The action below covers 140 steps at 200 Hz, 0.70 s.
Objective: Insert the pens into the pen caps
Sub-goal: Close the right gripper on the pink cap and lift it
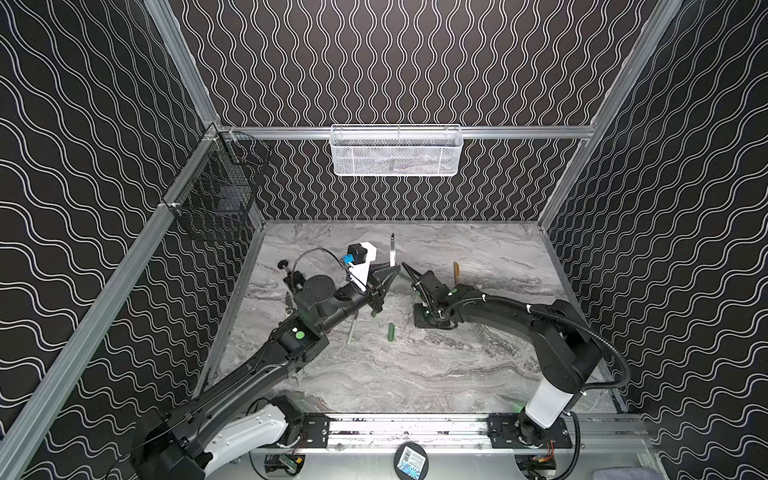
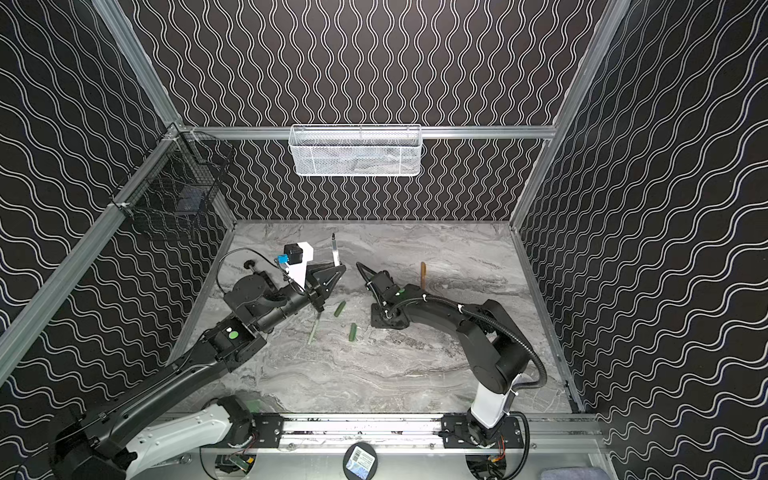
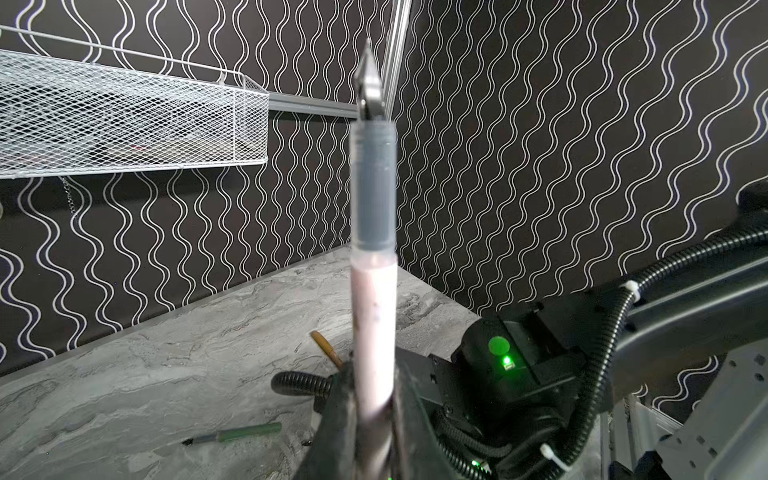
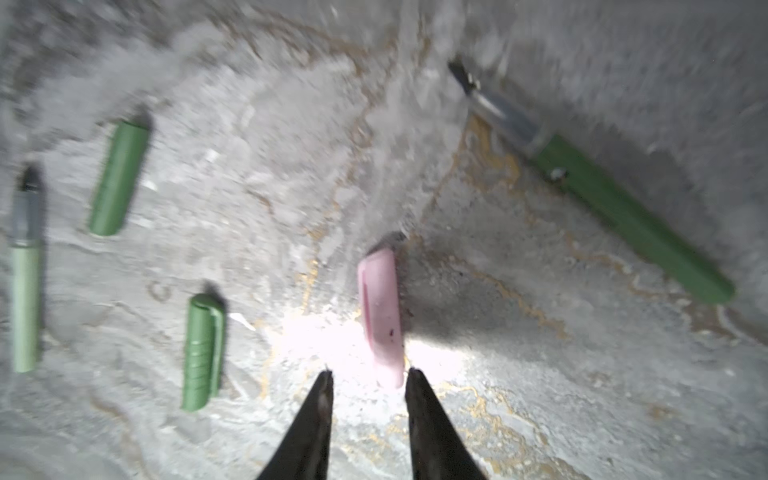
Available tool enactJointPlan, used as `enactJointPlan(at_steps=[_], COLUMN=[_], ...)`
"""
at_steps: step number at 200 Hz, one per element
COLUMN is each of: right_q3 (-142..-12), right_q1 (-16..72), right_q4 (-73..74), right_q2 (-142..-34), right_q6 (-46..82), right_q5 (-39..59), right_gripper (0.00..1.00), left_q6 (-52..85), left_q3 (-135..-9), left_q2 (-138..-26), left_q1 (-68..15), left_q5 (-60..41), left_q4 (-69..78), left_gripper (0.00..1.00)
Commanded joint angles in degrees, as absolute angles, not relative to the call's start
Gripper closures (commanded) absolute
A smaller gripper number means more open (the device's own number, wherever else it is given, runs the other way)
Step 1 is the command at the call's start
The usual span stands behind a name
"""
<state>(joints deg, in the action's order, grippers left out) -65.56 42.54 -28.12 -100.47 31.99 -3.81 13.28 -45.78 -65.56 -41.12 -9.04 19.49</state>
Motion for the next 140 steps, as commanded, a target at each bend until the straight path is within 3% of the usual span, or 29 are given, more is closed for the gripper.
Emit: enactJointPlan(at_steps=[1,27,86,140], right_q3=[-67.9,-70.3,-72.1,-71.9], right_q1=[41.5,39.4,38.1,38.1], right_q4=[-31.1,-32.0,-32.1,-31.6], right_q2=[-100.6,-103.1,-106.9,-108.4], right_q6=[29.5,26.5,21.0,21.1], right_q5=[-4.5,-2.9,2.8,2.2], right_gripper=[0.69,0.74,0.73,0.74], left_q6=[12.9,12.8,12.3,12.3], left_q3=[-46.4,-46.2,-46.3,-46.4], left_q2=[-65.7,-65.5,-65.5,-65.6], left_q1=[-41.1,-41.2,-41.2,-41.2], left_q5=[-8.9,-8.6,-8.7,-8.8], left_q4=[20.5,20.4,20.2,20.1], left_gripper=[1.0,1.0,1.0,1.0])
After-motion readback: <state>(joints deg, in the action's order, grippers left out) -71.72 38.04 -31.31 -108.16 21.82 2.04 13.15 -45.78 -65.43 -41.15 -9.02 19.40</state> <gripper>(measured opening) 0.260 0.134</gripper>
